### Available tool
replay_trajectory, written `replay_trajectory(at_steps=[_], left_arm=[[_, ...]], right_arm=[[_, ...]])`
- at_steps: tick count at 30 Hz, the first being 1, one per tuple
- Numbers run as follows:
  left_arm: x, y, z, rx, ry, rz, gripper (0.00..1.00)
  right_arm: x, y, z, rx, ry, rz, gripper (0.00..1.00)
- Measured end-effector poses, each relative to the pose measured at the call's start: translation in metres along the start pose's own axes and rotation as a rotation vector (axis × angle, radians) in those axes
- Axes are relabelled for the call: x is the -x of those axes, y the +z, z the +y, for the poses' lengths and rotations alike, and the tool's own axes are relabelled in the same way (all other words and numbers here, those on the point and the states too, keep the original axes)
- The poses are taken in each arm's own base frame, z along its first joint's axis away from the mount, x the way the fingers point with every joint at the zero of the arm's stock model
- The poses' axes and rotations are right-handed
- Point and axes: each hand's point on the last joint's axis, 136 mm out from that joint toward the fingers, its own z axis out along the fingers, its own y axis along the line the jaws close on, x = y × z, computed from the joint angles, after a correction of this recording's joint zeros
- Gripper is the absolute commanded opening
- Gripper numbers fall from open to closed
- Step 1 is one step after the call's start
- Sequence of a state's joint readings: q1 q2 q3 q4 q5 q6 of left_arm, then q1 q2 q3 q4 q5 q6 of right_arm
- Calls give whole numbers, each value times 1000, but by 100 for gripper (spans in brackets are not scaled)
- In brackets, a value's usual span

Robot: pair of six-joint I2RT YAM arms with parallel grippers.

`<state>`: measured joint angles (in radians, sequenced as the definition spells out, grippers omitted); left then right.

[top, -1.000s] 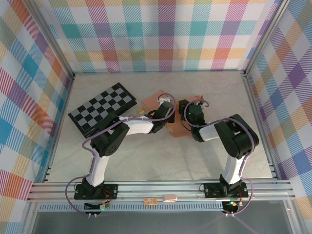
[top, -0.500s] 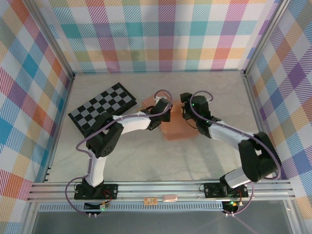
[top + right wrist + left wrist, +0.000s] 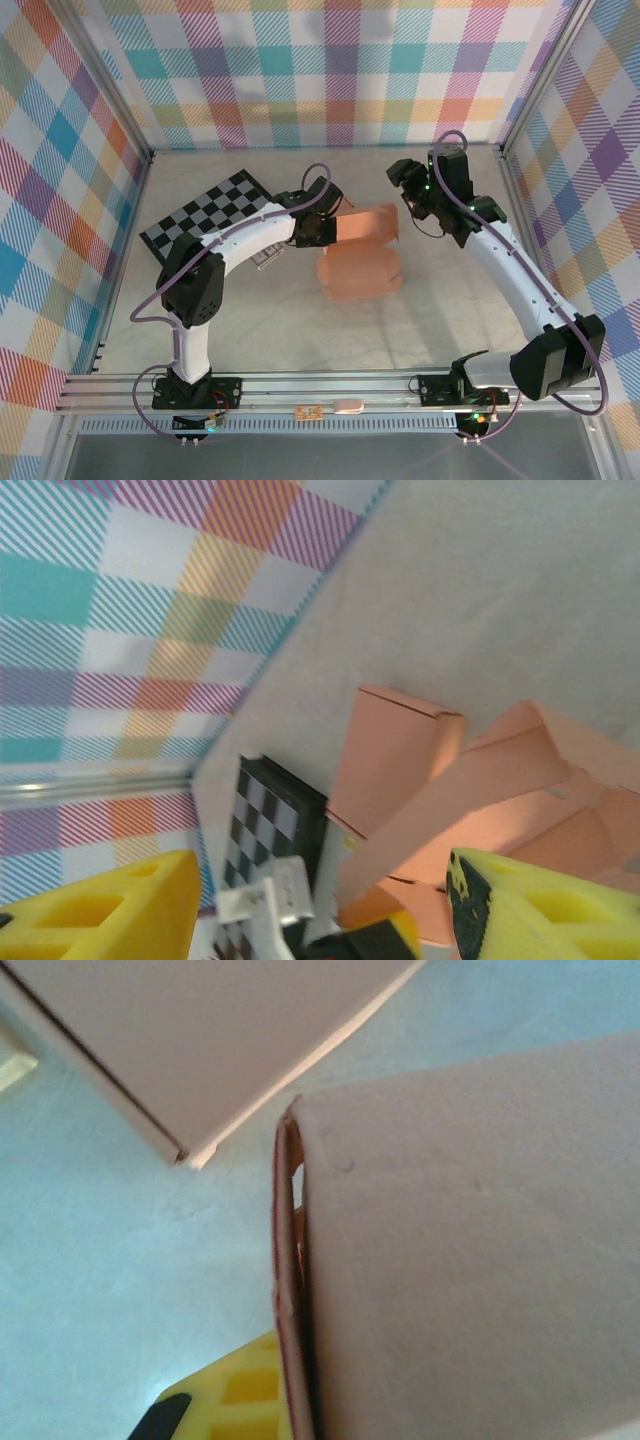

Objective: Fold the paper box

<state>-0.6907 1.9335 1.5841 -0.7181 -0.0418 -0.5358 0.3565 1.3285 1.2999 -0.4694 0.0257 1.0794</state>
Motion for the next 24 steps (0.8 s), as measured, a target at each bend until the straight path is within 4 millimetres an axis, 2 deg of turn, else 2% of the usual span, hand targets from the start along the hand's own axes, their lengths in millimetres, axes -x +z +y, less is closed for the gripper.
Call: replay_trajectory(at_steps=[8, 15, 19, 24], left_arm=[[-13, -25, 10, 53, -2, 104, 0], [-28, -31, 22, 103, 0, 173, 0], [-32, -32, 25, 116, 0, 190, 0], [-36, -33, 26, 122, 0, 207, 0]], right_arm=[[-28, -5, -27, -113, -111, 139, 61], [-57, -3, -41, -188, -175, 239, 58], [-64, 5, -39, -206, -191, 277, 55], [-68, 34, -31, -231, -200, 309, 54]])
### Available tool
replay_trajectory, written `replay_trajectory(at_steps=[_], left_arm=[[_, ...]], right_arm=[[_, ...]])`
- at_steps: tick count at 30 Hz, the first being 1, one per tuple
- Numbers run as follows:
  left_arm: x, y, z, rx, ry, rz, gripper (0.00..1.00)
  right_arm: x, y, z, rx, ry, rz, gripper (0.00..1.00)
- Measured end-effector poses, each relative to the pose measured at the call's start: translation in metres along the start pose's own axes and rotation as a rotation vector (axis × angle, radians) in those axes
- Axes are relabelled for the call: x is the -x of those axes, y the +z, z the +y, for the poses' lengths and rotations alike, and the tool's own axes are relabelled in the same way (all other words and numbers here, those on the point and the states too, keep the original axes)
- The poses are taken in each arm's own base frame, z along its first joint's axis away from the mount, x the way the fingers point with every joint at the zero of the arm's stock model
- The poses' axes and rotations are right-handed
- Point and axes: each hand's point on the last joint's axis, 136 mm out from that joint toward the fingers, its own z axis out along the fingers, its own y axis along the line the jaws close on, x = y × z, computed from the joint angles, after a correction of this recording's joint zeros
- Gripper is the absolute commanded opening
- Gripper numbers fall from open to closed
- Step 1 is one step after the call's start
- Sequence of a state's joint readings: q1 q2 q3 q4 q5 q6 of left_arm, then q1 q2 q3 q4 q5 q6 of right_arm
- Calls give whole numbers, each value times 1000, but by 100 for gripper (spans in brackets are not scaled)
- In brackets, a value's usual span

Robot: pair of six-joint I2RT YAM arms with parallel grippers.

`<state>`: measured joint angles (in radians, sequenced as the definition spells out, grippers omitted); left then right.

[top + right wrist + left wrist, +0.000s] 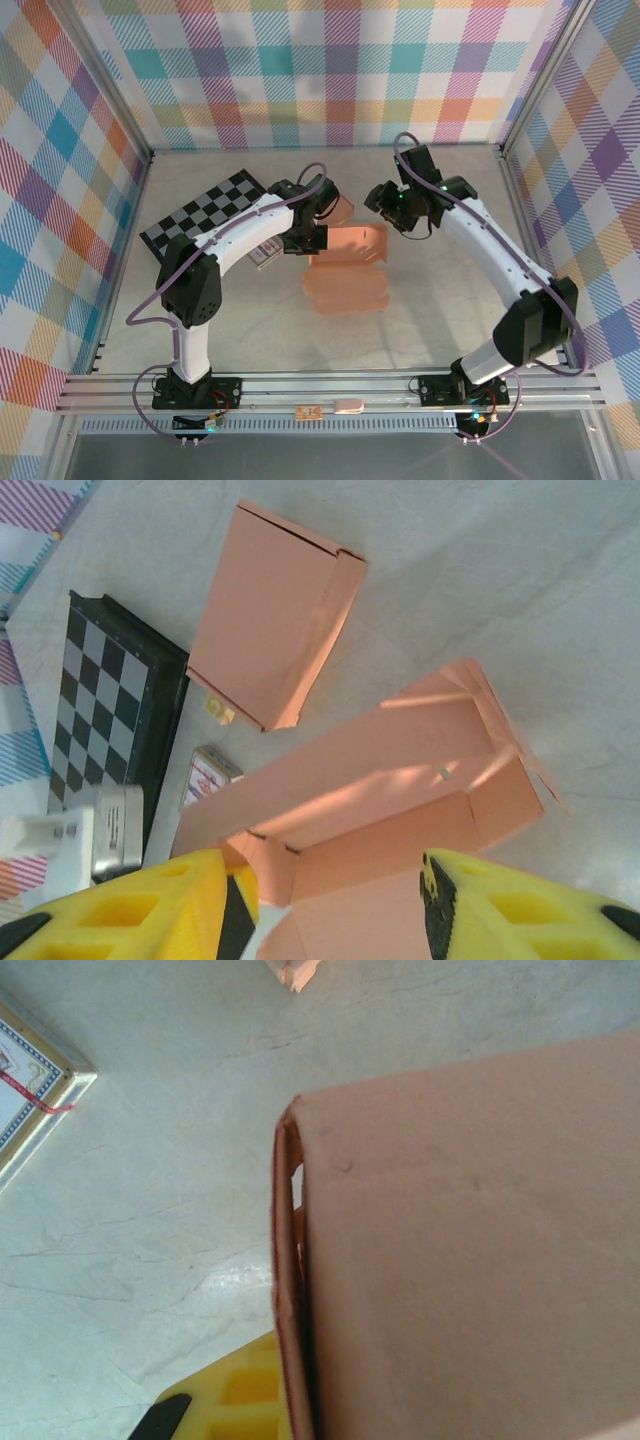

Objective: Fold the paper box

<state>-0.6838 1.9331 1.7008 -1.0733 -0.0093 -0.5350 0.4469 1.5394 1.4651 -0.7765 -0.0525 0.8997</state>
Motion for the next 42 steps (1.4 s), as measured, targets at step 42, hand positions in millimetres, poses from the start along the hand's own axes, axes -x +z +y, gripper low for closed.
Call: replay_trajectory(at_steps=[42], left_arm=[[2, -22, -5, -55, 25, -40, 0]], right_arm=[[-7, 41, -11, 25, 203, 6, 49]])
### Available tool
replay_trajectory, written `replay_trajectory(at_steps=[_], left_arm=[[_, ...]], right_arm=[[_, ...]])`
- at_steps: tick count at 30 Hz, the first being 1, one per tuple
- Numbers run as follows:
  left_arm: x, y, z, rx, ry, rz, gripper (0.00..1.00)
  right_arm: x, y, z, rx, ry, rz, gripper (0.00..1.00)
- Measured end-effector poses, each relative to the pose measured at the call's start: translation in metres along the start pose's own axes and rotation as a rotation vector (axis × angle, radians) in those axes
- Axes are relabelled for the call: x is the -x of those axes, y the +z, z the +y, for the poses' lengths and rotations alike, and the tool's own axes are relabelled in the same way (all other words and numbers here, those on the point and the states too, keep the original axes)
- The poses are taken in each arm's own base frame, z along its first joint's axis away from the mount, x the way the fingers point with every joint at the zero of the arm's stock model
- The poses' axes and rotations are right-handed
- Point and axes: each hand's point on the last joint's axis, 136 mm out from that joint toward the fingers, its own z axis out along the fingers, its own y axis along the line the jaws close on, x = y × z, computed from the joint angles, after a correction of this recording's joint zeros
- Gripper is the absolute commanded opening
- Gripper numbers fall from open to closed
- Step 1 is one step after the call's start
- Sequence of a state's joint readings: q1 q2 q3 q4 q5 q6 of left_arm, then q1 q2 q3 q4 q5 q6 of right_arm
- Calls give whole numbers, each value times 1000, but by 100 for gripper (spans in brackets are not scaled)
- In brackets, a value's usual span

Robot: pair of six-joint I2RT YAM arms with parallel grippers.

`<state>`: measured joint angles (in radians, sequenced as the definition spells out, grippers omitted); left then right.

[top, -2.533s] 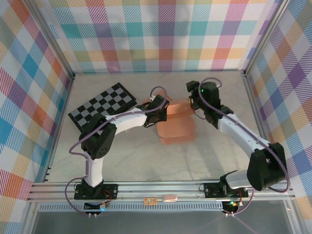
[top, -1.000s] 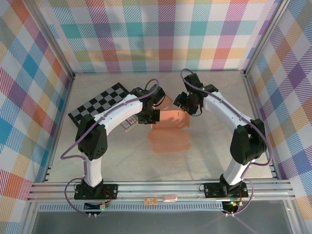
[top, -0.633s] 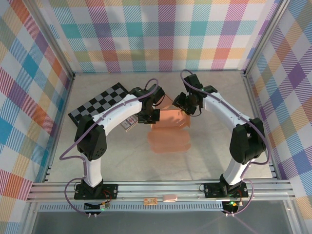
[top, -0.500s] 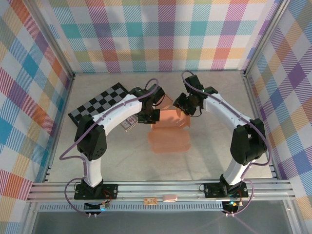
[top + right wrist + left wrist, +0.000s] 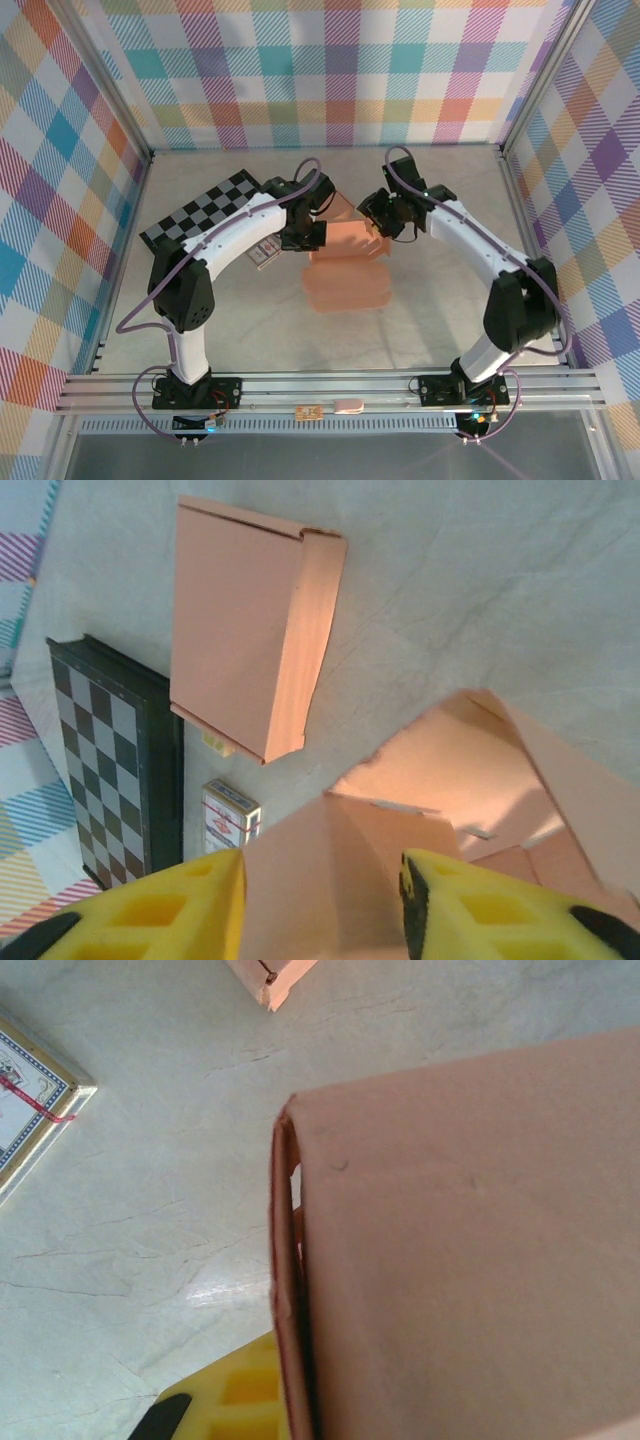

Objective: Fold the paper box

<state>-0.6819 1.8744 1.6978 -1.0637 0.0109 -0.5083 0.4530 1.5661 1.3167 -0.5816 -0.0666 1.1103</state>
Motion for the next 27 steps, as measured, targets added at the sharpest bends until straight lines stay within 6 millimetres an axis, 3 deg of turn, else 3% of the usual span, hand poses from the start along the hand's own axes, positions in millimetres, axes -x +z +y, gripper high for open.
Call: replay_trajectory(at_steps=[5, 7, 14, 27], left_arm=[[1, -1, 0, 0, 2, -5, 0], [1, -1, 0, 1, 4, -5, 0], [1, -1, 0, 0, 4, -5, 0], [1, -1, 0, 0, 4, -5, 0]], right_arm=[[-7, -42, -16, 48, -87, -73, 46], [-12, -47, -26, 46, -116, -78, 46], [-34, -22, -69, -56, -152, -9, 45], [-33, 23, -88, -155, -157, 24, 35]])
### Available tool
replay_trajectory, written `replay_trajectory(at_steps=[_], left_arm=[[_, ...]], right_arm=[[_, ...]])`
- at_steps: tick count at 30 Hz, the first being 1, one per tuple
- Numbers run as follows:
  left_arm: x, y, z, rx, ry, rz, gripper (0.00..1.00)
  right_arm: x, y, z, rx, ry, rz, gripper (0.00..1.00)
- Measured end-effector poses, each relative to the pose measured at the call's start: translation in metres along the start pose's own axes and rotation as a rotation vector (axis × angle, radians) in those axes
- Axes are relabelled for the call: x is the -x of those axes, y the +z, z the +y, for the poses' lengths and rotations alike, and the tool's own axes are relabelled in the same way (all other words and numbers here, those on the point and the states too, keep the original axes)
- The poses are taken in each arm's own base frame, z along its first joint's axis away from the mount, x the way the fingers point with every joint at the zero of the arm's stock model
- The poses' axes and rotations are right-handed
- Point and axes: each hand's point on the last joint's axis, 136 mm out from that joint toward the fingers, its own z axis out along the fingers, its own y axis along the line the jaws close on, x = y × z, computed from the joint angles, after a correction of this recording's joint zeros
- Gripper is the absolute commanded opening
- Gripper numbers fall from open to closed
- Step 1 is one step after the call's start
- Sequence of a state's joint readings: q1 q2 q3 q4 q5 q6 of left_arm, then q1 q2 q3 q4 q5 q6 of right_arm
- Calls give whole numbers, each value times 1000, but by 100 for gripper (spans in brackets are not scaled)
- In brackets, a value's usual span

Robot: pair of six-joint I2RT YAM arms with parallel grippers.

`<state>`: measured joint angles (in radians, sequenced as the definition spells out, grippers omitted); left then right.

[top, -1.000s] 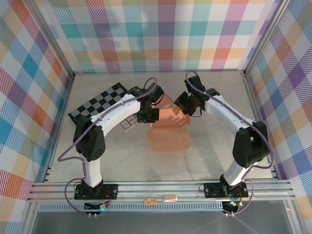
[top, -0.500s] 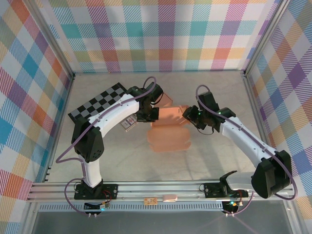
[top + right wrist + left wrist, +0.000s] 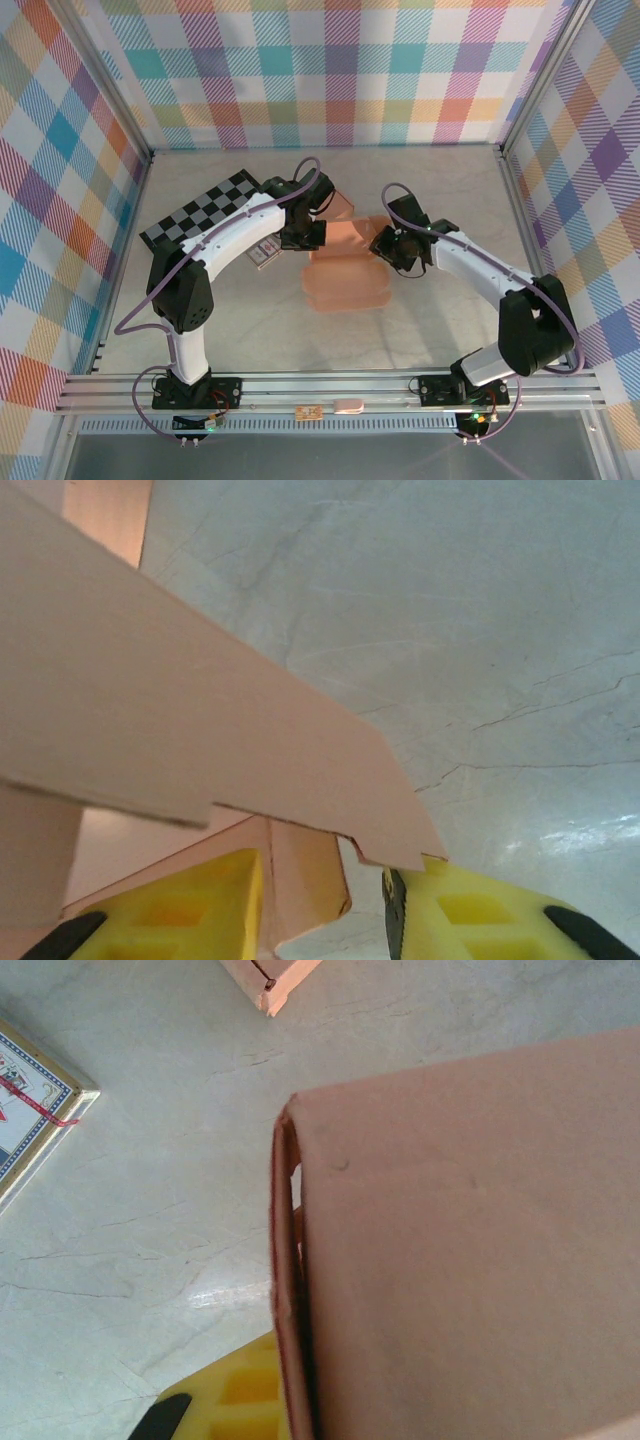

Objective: Fold the paper box

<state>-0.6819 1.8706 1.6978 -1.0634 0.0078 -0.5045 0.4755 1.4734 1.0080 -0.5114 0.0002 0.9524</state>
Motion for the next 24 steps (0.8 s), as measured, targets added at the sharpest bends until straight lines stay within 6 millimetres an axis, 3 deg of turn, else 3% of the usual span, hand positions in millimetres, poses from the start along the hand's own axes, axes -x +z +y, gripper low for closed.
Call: replay_trajectory(at_steps=[12, 24], left_arm=[[0, 0, -1, -3, 0, 0, 0], [6, -5, 1, 1, -2, -17, 0]], right_arm=[[14, -2, 26, 82, -30, -40, 30], [-2, 9, 52, 123, -83, 2, 26]])
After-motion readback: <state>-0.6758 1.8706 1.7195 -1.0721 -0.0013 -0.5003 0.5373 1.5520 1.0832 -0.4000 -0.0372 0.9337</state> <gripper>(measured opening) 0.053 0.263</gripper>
